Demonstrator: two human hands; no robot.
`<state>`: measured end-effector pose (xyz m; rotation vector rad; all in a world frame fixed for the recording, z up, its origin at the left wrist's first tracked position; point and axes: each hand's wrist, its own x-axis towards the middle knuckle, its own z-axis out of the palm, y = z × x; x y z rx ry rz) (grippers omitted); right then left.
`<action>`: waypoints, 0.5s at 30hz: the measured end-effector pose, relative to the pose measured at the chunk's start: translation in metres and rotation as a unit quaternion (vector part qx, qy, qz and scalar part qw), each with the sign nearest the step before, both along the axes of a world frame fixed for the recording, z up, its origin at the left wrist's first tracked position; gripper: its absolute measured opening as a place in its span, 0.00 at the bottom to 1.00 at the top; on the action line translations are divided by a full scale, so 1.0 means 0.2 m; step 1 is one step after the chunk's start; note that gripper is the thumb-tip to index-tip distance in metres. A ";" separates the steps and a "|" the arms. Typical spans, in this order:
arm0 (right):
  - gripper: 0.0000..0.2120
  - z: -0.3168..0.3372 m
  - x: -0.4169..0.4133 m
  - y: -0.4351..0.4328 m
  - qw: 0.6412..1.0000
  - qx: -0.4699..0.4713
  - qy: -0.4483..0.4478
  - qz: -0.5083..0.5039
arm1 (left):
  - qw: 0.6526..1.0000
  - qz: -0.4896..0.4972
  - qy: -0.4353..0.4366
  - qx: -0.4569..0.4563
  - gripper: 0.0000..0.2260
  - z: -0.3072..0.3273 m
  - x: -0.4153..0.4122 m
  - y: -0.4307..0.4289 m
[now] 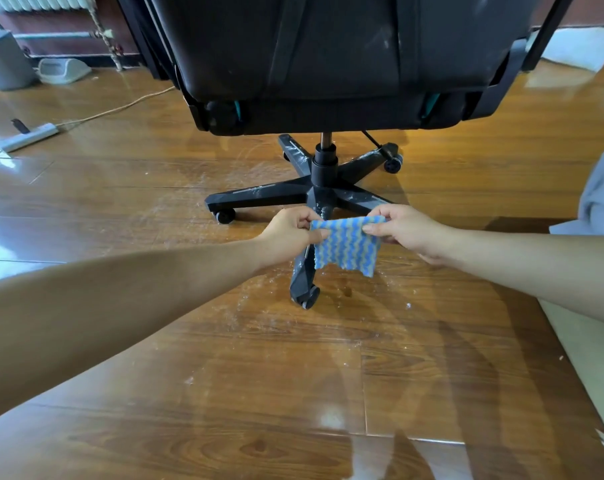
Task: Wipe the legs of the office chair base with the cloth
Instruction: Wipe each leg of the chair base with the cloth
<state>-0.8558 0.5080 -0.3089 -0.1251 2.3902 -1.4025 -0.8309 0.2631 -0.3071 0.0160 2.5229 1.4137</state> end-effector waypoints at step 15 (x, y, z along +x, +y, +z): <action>0.13 -0.19 -0.02 -0.03 0.976 -0.104 -0.157 -0.113 | 0.968 0.122 -0.196 -0.101 0.45 -0.55 0.16 0.03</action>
